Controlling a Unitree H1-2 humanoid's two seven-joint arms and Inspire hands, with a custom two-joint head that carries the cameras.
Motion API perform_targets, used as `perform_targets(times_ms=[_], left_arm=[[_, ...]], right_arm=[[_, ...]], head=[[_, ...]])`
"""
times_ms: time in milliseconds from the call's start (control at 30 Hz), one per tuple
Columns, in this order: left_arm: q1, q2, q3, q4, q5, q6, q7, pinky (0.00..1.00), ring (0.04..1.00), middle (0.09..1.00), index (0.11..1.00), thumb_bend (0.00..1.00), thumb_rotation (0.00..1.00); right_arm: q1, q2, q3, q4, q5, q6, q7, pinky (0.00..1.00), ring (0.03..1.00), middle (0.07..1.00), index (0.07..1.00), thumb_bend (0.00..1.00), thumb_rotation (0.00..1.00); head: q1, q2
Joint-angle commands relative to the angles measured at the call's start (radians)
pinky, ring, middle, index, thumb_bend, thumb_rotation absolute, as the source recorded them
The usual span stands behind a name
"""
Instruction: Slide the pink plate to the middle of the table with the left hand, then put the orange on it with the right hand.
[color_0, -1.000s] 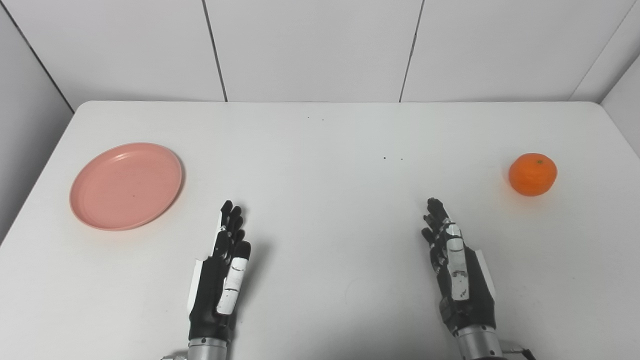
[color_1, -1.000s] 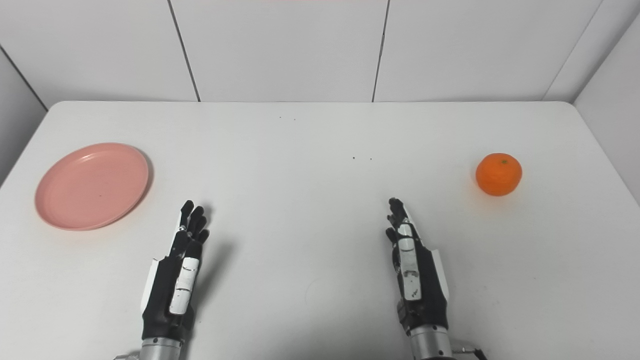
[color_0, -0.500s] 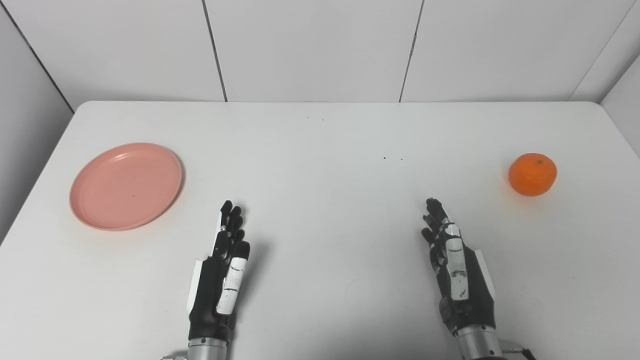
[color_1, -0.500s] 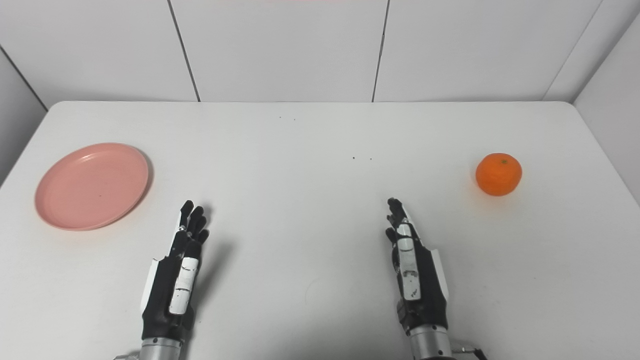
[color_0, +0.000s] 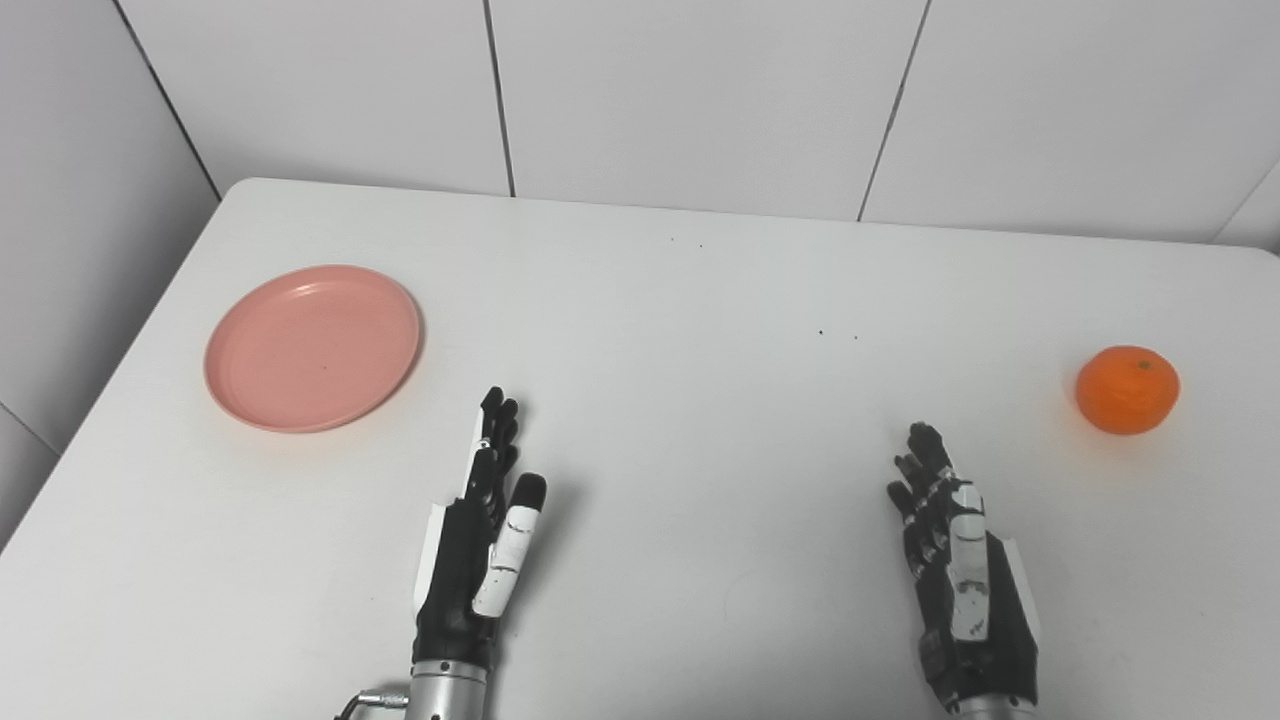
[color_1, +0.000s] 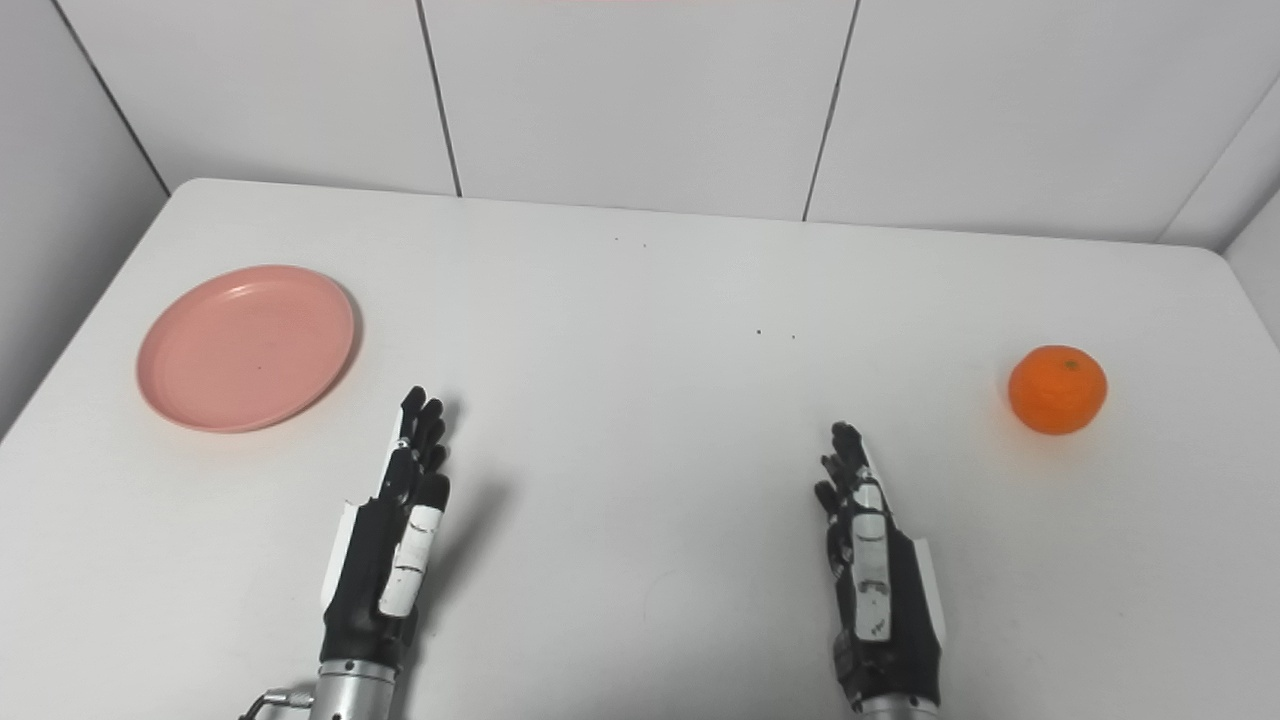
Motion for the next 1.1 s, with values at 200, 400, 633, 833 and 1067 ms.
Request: perform_targets(times_ms=[200, 400, 633, 833, 1067], left_arm=[[0.104, 0.009, -0.015, 0.174, 0.016, -0.007, 0.035, 0.94, 0.988, 1.000, 0.968, 0.80, 0.84], [0.098, 0.005, -0.022, 0.195, 0.026, -0.009, 0.045, 0.90, 0.970, 0.989, 0.956, 0.79, 0.81], [0.087, 0.004, -0.021, 0.224, 0.014, -0.029, 0.049, 0.90, 0.965, 0.986, 0.946, 0.77, 0.77], [0.084, 0.003, -0.018, 0.234, 0.013, -0.028, 0.047, 0.90, 0.965, 0.984, 0.940, 0.77, 0.75], [0.081, 0.010, -0.015, 0.246, 0.014, -0.047, 0.047, 0.89, 0.960, 0.980, 0.934, 0.77, 0.75]], right_arm=[[0.102, -0.070, -0.034, 0.079, 0.010, -0.033, 0.034, 1.00, 1.000, 0.996, 0.952, 0.77, 1.00], [0.093, -0.064, -0.052, 0.111, 0.013, -0.051, 0.044, 1.00, 1.000, 1.000, 0.966, 0.77, 1.00], [0.083, -0.066, -0.057, 0.141, 0.011, -0.067, 0.050, 1.00, 1.000, 1.000, 0.974, 0.76, 1.00], [0.078, -0.068, -0.057, 0.155, 0.005, -0.073, 0.050, 1.00, 1.000, 1.000, 0.973, 0.74, 1.00], [0.079, -0.063, -0.052, 0.161, 0.001, -0.073, 0.049, 1.00, 1.000, 1.000, 0.972, 0.72, 1.00]], head=[[0.057, -0.041], [0.086, -0.089], [0.100, -0.121], [0.104, -0.139], [0.098, -0.145]])
